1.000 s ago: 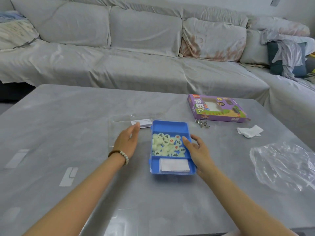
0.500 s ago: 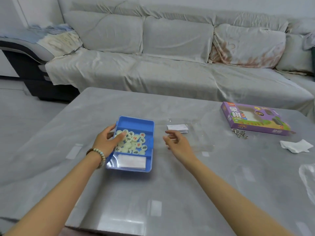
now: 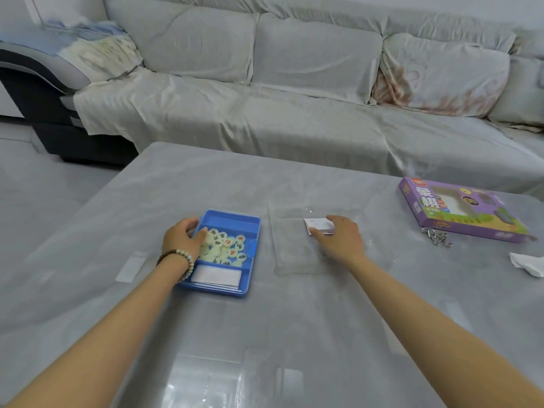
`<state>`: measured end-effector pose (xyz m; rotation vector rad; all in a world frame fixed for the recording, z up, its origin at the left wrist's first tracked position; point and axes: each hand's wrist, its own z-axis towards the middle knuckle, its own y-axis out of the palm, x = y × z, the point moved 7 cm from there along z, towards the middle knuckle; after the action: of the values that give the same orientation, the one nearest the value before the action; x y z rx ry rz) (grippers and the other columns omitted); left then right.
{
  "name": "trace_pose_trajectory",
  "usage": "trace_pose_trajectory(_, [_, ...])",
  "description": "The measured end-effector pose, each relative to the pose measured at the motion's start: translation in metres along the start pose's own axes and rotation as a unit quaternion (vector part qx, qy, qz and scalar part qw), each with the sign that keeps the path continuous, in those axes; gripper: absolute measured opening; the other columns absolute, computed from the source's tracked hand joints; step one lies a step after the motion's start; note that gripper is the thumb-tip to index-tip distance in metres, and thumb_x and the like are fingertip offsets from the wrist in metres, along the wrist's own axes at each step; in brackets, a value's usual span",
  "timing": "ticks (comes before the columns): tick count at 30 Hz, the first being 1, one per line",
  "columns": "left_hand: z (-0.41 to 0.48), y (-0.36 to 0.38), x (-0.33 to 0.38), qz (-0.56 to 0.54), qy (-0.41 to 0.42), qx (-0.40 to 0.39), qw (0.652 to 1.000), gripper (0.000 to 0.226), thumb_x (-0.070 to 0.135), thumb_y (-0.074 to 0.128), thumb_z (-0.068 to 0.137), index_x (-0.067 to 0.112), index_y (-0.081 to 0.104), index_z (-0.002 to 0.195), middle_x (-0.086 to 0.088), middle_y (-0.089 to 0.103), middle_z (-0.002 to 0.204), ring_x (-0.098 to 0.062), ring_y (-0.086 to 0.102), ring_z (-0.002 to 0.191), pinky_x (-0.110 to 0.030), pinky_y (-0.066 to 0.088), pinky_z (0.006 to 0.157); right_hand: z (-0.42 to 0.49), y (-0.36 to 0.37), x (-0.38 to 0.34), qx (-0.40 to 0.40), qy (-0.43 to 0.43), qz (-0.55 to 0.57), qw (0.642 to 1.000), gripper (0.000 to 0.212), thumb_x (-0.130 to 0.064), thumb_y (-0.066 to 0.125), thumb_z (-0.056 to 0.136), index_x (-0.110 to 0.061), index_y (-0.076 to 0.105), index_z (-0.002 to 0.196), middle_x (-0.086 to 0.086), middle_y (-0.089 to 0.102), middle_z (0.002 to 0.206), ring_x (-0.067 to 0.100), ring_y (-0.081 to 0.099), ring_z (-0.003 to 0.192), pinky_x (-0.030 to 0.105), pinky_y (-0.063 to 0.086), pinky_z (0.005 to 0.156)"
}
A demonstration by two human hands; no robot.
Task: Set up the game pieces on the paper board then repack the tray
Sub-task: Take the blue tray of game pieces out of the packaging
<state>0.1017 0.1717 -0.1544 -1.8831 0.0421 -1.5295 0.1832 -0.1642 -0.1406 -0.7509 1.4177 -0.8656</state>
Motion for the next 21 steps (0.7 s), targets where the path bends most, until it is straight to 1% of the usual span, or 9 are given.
trace_pose_trajectory(2, [-0.005,-0.002,0.012,0.078,0.023,0.041,0.996,0.050,0.030,0.054,0.091,0.013,0.042,0.137,-0.011,0.049,0.135,-0.027,0.035,0.130,-0.042,0.035,0.105,0.005,0.004,0.005,-0.010,0.031,0.001,0.999,0.061,-0.051,0.055,0.086,-0.012,0.047,0.132,0.010,0.046,0.138,0.030,0.035,0.130,0.037,0.032,0.104])
trace_pose_trajectory(4, [-0.016,0.003,0.037,0.107,0.094,0.071,0.987,0.050,0.033,0.049,0.093,0.014,0.039,0.138,-0.009,0.046,0.137,-0.026,0.030,0.132,-0.041,0.031,0.107,0.009,0.006,0.011,-0.007,0.079,0.023,0.997,0.060,-0.051,0.054,0.086,-0.010,0.045,0.130,0.011,0.048,0.135,0.030,0.037,0.129,0.038,0.034,0.102])
trace_pose_trajectory(7, [-0.039,0.035,0.074,0.092,0.207,0.018,0.974,0.048,0.033,0.047,0.094,0.014,0.040,0.137,-0.006,0.044,0.139,-0.023,0.030,0.132,-0.036,0.027,0.109,0.013,0.006,0.007,0.015,0.123,0.018,0.992,0.068,-0.048,0.062,0.081,-0.008,0.038,0.130,0.013,0.044,0.136,0.030,0.035,0.128,0.037,0.033,0.103])
trace_pose_trajectory(10, [-0.051,0.069,0.092,0.109,0.239,-0.044,0.964,0.048,0.037,0.042,0.095,0.017,0.036,0.139,-0.001,0.037,0.145,-0.020,0.023,0.138,-0.036,0.022,0.113,0.016,0.013,0.006,0.002,0.176,0.023,0.984,0.074,-0.042,0.073,0.074,-0.006,0.037,0.128,0.013,0.041,0.134,0.031,0.032,0.129,0.035,0.031,0.106])
trace_pose_trajectory(12, [-0.055,0.084,0.098,0.120,0.243,-0.060,0.961,0.049,0.038,0.039,0.096,0.018,0.034,0.141,0.001,0.034,0.147,-0.020,0.020,0.139,-0.037,0.020,0.114,0.018,0.019,0.011,-0.015,0.218,0.093,0.971,0.066,-0.035,0.077,0.066,-0.008,0.046,0.117,0.009,0.048,0.123,0.028,0.040,0.122,0.039,0.042,0.099])
trace_pose_trajectory(14, [-0.057,0.097,0.099,0.143,0.236,-0.080,0.958,0.049,0.038,0.035,0.097,0.019,0.030,0.143,0.002,0.029,0.150,-0.019,0.014,0.141,-0.034,0.015,0.115,0.020,0.021,0.013,-0.023,0.203,0.168,0.964,0.052,-0.028,0.074,0.063,-0.009,0.055,0.107,0.006,0.058,0.111,0.027,0.054,0.106,0.037,0.052,0.085])
trace_pose_trajectory(15, [-0.059,0.104,0.099,0.165,0.236,-0.092,0.953,0.050,0.038,0.032,0.098,0.019,0.027,0.144,0.002,0.025,0.152,-0.019,0.011,0.142,-0.033,0.012,0.116,0.020,0.018,0.011,-0.021,0.177,0.208,0.962,0.041,-0.022,0.072,0.068,-0.007,0.058,0.104,0.007,0.061,0.103,0.025,0.059,0.095,0.034,0.053,0.076])
trace_pose_trajectory(18, [-0.071,0.126,0.101,0.230,0.238,-0.143,0.933,0.053,0.040,0.024,0.099,0.019,0.017,0.147,0.002,0.014,0.155,-0.017,0.003,0.144,-0.032,0.004,0.117,0.011,-0.005,0.008,-0.024,0.115,0.336,0.934,0.018,-0.006,0.061,0.084,-0.001,0.061,0.101,0.010,0.061,0.089,0.020,0.058,0.077,0.021,0.051,0.053])
trace_pose_trajectory(21, [-0.084,0.154,0.099,0.287,0.216,-0.203,0.911,0.051,0.040,0.015,0.100,0.023,0.011,0.148,0.002,0.006,0.157,-0.019,0.001,0.144,-0.035,0.002,0.116,-0.002,-0.049,0.022,-0.014,0.050,0.379,0.924,0.011,-0.007,0.059,0.088,-0.004,0.060,0.099,0.006,0.064,0.082,0.011,0.060,0.070,0.015,0.052,0.050])
